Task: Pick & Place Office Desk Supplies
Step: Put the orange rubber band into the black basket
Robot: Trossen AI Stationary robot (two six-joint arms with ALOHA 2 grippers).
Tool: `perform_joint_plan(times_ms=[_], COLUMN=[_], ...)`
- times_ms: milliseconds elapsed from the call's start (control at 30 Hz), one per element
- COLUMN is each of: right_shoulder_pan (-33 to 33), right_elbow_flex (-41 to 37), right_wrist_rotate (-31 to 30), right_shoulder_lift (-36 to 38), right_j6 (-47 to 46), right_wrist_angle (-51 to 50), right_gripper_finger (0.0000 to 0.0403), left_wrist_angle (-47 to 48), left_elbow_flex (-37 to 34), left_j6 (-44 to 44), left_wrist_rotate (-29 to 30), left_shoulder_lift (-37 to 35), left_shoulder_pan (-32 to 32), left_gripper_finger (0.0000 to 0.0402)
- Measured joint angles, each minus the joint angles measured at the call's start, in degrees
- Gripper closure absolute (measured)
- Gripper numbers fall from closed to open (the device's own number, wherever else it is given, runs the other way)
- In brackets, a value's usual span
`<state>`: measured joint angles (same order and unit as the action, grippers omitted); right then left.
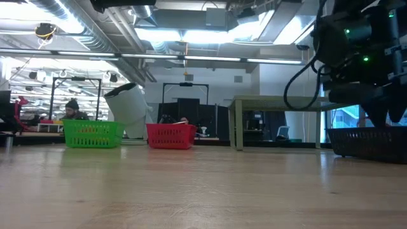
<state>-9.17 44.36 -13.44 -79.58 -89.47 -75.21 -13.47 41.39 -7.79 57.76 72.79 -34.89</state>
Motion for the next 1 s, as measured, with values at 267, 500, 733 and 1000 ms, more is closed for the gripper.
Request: perform_joint_plan(times_ms=[267, 500, 733, 1000], right_shoulder_pan=[1.35, 1.49, 1.73, 1.79], right_elbow_flex=[0.0, 0.0, 0.0, 0.0], right_wrist_rotate=[2.55, 2.82, 5.2, 2.07], right_shoulder_lift=[1.56, 1.91, 1.89, 1.89], right_j6=[2.71, 4.54, 5.19, 6.0], right_wrist_angle=[2.59, 7.67, 5.9, 5.51], right_gripper_finger=[0.0217, 0.0217, 0.0217, 0.0217], left_wrist_angle=[0.01, 0.0, 0.02, 0.02], left_elbow_flex=[0.0, 0.0, 0.0, 0.0], left_j6=[-0.02, -0.42, -0.44, -0.44], left_wrist_rotate=[-1.01, -2.21, -2.63, -3.56], left_shoulder_lift=[0.0, 0.0, 0.0, 0.0], left_shoulder_pan=[0.0, 0.0, 0.0, 0.0], left_gripper_finger=[0.0249, 0.0249, 0.0249, 0.0249])
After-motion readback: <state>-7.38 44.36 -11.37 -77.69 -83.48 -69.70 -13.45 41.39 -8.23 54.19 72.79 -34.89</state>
